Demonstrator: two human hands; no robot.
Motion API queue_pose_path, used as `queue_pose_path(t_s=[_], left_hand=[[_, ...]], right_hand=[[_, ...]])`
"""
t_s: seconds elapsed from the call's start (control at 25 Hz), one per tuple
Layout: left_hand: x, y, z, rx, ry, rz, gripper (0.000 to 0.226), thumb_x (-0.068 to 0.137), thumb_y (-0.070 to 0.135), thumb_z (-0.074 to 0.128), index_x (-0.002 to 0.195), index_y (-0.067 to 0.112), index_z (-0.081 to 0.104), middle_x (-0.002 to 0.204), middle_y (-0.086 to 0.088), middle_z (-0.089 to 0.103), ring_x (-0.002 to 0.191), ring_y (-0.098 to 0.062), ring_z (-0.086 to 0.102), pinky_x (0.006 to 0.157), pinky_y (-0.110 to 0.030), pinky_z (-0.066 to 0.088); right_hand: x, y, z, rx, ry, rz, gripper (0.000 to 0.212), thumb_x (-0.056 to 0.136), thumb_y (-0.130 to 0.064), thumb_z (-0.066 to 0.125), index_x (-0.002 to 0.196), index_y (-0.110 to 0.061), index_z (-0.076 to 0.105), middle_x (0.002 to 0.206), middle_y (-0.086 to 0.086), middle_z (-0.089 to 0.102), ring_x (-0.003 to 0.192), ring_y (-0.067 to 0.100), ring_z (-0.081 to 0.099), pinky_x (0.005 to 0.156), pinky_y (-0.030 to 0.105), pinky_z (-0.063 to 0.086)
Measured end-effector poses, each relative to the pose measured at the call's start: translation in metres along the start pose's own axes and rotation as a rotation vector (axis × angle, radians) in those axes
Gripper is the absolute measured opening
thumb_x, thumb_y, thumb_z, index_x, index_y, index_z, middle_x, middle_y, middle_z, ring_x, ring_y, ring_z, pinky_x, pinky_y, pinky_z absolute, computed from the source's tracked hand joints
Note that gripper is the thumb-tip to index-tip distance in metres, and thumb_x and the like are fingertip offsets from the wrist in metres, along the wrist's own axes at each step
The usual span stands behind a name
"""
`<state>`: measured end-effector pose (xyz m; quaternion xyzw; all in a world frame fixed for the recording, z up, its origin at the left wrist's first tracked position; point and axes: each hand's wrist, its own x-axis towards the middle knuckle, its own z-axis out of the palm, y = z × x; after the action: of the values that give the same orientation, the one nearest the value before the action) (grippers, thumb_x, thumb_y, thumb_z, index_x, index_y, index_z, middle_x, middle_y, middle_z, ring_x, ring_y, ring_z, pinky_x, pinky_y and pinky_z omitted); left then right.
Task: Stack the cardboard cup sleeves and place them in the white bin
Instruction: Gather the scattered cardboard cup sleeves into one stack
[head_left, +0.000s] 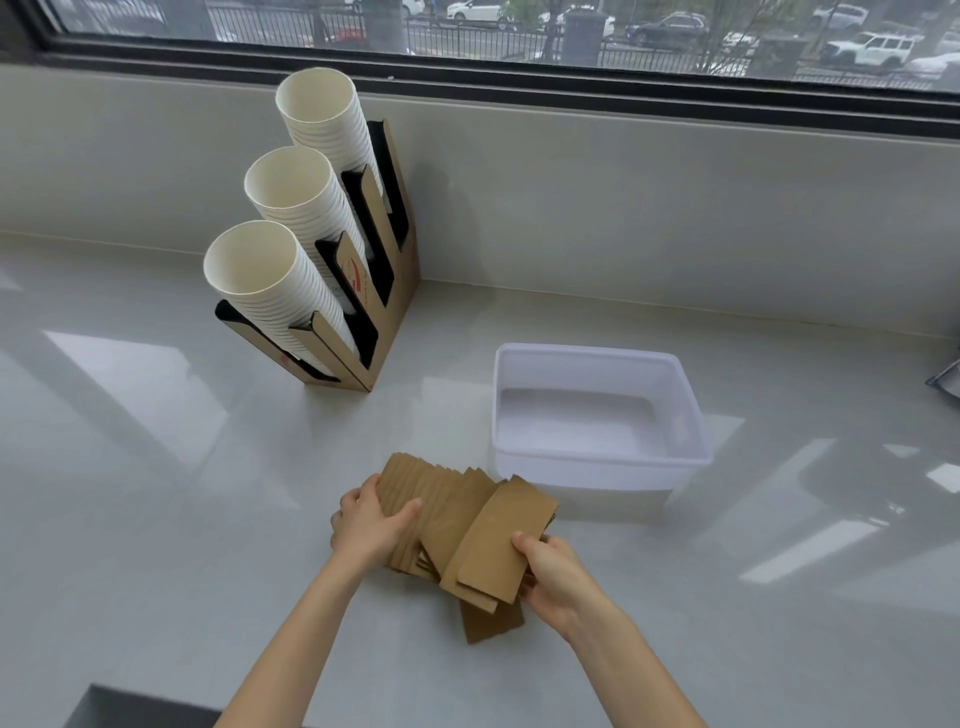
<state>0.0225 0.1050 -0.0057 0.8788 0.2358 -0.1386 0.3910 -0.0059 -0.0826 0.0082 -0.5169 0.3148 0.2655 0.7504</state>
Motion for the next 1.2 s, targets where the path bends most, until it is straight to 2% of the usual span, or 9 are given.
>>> queue_pose_path(t_s=[0.12,0.24,0.36,0.6,0.76,0.92,1.04,1.12,1.2], left_hand=[[0.005,-0.004,0.004,0.016,-0.057,-0.041,0.081,0.082,0.045,0.056,0.143,0.012,0.014,0.15,-0.018,0.021,0.137,-0.038,0.018,0.111,-0.048,0.022],[0.009,-0.006,0.002,0.065,-0.073,-0.043,0.084,0.082,0.048,0.054,0.143,0.01,0.011,0.151,-0.018,0.02,0.138,-0.037,0.015,0.112,-0.047,0.019],[0.009,-0.003,0.001,-0.014,-0.091,-0.053,0.083,0.082,0.048,0.054,0.143,0.01,0.012,0.151,-0.017,0.018,0.138,-0.037,0.015,0.112,-0.048,0.021],[0.004,0.006,0.002,-0.191,-0.142,-0.047,0.09,0.08,0.048,0.058,0.142,0.005,0.01,0.148,-0.012,0.009,0.134,-0.03,0.029,0.11,-0.039,0.028],[0.003,0.007,0.002,-0.187,-0.191,-0.06,0.095,0.073,0.05,0.065,0.14,0.009,0.011,0.147,-0.013,0.016,0.13,-0.03,0.034,0.105,-0.039,0.034],[0.006,0.003,0.005,-0.222,-0.245,-0.043,0.106,0.067,0.049,0.072,0.139,0.012,0.004,0.146,-0.013,0.026,0.129,-0.029,0.037,0.105,-0.04,0.038],[0.009,-0.002,0.002,-0.245,-0.28,-0.051,0.107,0.066,0.049,0.073,0.14,0.012,0.006,0.142,-0.011,0.034,0.121,-0.028,0.045,0.095,-0.037,0.046],[0.008,-0.006,-0.001,-0.281,-0.306,-0.049,0.102,0.065,0.05,0.073,0.139,0.013,0.013,0.134,-0.007,0.043,0.11,-0.023,0.051,0.081,-0.03,0.051],[0.005,-0.007,-0.003,-0.323,-0.33,-0.045,0.097,0.065,0.049,0.073,0.136,0.016,0.017,0.12,-0.002,0.048,0.099,-0.018,0.053,0.065,-0.022,0.048]], right_hand=[[0.002,-0.003,0.004,-0.056,0.015,-0.028,0.024,0.096,-0.011,0.042,0.119,-0.004,0.043,0.095,0.006,0.057,0.087,0.02,0.055,0.085,0.035,0.045],[0.005,-0.004,0.009,-0.12,0.017,-0.037,0.031,0.096,-0.014,0.042,0.125,-0.003,0.041,0.115,0.012,0.055,0.1,0.024,0.054,0.088,0.036,0.046],[0.012,-0.003,0.013,-0.215,0.04,-0.061,0.036,0.096,-0.016,0.043,0.129,-0.004,0.038,0.131,0.015,0.052,0.116,0.029,0.053,0.096,0.038,0.046],[0.024,0.001,0.025,-0.471,0.115,-0.148,0.038,0.092,-0.021,0.05,0.126,-0.006,0.041,0.13,0.014,0.051,0.116,0.028,0.053,0.102,0.043,0.046],[0.027,0.005,0.037,-0.695,0.196,-0.24,0.044,0.09,-0.028,0.051,0.128,-0.006,0.041,0.132,0.013,0.042,0.116,0.026,0.049,0.097,0.03,0.044],[0.028,0.007,0.05,-0.671,0.144,-0.245,0.05,0.089,-0.032,0.053,0.132,-0.01,0.038,0.133,0.01,0.047,0.12,0.025,0.048,0.098,0.033,0.044],[0.028,0.008,0.055,-0.585,0.094,-0.233,0.053,0.087,-0.031,0.057,0.132,-0.011,0.038,0.122,0.005,0.053,0.11,0.021,0.053,0.09,0.03,0.047],[0.026,0.006,0.054,-0.521,0.06,-0.197,0.057,0.085,-0.032,0.06,0.132,-0.01,0.037,0.112,0.001,0.051,0.101,0.017,0.052,0.086,0.027,0.046],[0.025,0.005,0.053,-0.522,0.041,-0.152,0.06,0.084,-0.034,0.061,0.132,-0.009,0.036,0.115,0.002,0.052,0.1,0.016,0.05,0.084,0.026,0.045]])
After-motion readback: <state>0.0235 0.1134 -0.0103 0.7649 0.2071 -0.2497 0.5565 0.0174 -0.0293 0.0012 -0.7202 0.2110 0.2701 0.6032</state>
